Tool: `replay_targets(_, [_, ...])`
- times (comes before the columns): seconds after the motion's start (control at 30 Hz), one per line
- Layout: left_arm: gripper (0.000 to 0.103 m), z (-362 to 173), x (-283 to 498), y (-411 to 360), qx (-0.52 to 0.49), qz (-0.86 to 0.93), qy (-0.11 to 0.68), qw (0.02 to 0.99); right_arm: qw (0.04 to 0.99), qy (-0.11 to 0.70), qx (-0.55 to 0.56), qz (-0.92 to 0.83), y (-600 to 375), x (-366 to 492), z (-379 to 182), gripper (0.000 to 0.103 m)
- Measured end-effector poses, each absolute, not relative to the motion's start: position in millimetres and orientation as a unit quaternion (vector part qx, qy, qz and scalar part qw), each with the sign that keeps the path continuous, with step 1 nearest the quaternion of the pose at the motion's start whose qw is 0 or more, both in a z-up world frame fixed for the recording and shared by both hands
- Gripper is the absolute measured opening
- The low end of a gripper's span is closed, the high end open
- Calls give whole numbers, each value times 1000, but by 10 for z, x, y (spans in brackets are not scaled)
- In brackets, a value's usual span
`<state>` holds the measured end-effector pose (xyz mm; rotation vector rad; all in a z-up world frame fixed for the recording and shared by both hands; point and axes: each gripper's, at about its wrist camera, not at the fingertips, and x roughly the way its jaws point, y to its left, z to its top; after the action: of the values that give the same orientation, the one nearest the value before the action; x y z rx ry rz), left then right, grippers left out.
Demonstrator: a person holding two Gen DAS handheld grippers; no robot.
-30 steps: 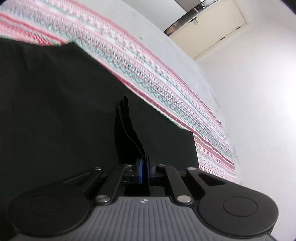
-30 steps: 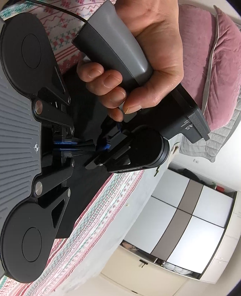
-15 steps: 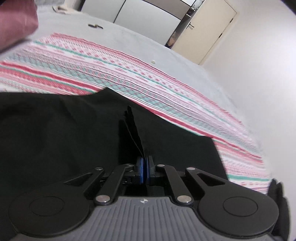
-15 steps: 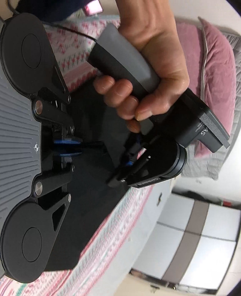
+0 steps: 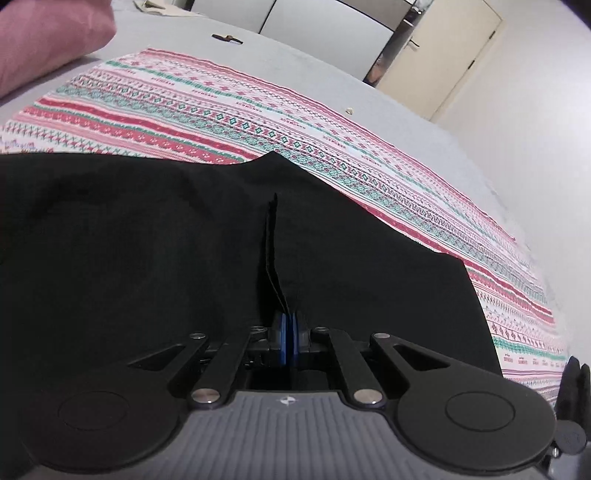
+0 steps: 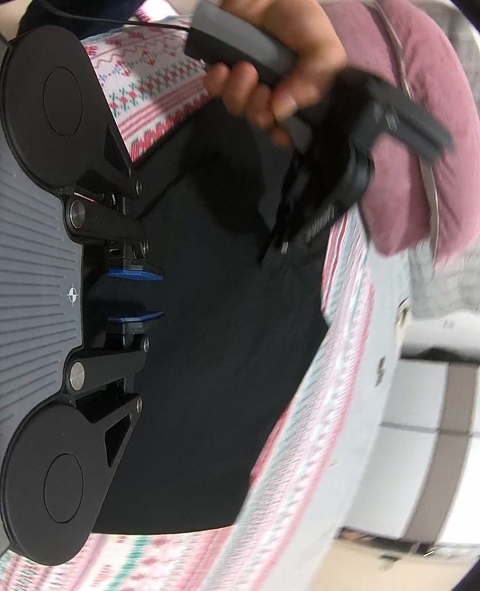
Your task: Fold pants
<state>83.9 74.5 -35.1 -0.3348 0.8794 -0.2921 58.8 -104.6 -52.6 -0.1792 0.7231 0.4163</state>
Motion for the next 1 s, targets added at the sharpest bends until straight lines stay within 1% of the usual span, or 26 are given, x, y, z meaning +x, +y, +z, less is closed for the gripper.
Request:
replay_targets(0.23, [33,-411,878,747,-173,-139,427,877,912,372,-67,158,-1320,730,-532,19])
replay_targets(0.3, [33,-412,868,750,-169,-139,429,876,912,375,-65,152,-1333,743,-541,25])
replay_targets(0.4, [34,-410,868,782,-179,-137,433,873,911,380,-60,150,-1326,788,-497,28])
replay_targets(0.63, [34,-458,884,834,-205,-134,438,865,906,404,-15,125,-1676,904,-476,28])
replay_targets(0.83, [34,-480,858,804,-205,-140,439,863,898,430,-4,88,-2171,941,-460,27])
replay_targets(1.0, [36,-500,883,812,-208,-139,441,862,893,441,-24,84,-2308,834,-486,29])
